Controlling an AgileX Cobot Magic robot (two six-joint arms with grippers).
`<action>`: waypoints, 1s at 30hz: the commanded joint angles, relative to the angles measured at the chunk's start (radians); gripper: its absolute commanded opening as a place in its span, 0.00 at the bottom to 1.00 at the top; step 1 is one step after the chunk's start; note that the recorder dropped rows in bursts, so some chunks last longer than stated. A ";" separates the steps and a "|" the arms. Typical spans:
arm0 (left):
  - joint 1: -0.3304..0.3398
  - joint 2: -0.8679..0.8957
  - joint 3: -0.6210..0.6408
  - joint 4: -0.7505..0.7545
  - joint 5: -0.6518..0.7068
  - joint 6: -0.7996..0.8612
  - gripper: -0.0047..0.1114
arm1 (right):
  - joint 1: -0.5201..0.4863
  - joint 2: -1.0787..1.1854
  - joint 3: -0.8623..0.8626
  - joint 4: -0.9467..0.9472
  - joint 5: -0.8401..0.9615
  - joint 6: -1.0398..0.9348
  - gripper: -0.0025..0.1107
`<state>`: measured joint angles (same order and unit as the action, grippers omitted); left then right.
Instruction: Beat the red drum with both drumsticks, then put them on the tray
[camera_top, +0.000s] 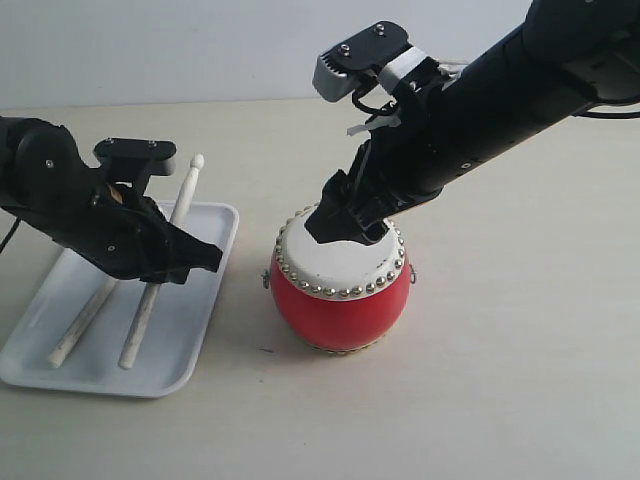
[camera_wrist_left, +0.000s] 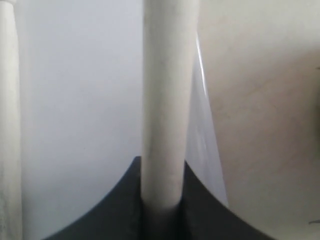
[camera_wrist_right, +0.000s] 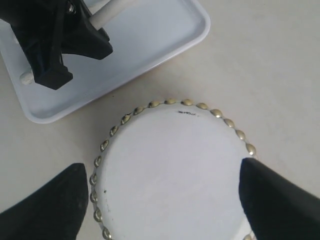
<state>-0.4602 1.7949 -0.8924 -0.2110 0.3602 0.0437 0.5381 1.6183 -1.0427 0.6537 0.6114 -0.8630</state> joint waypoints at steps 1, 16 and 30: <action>0.002 0.002 0.017 0.007 -0.039 0.000 0.05 | -0.006 -0.008 -0.004 0.001 -0.007 0.002 0.71; 0.002 0.009 0.017 0.009 -0.059 -0.007 0.55 | -0.006 -0.008 -0.004 0.001 -0.005 0.002 0.71; 0.002 -0.183 0.058 0.009 -0.118 -0.007 0.31 | -0.006 -0.008 -0.004 0.001 -0.051 -0.002 0.70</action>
<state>-0.4602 1.6697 -0.8661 -0.2075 0.2853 0.0437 0.5381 1.6183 -1.0427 0.6537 0.5905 -0.8627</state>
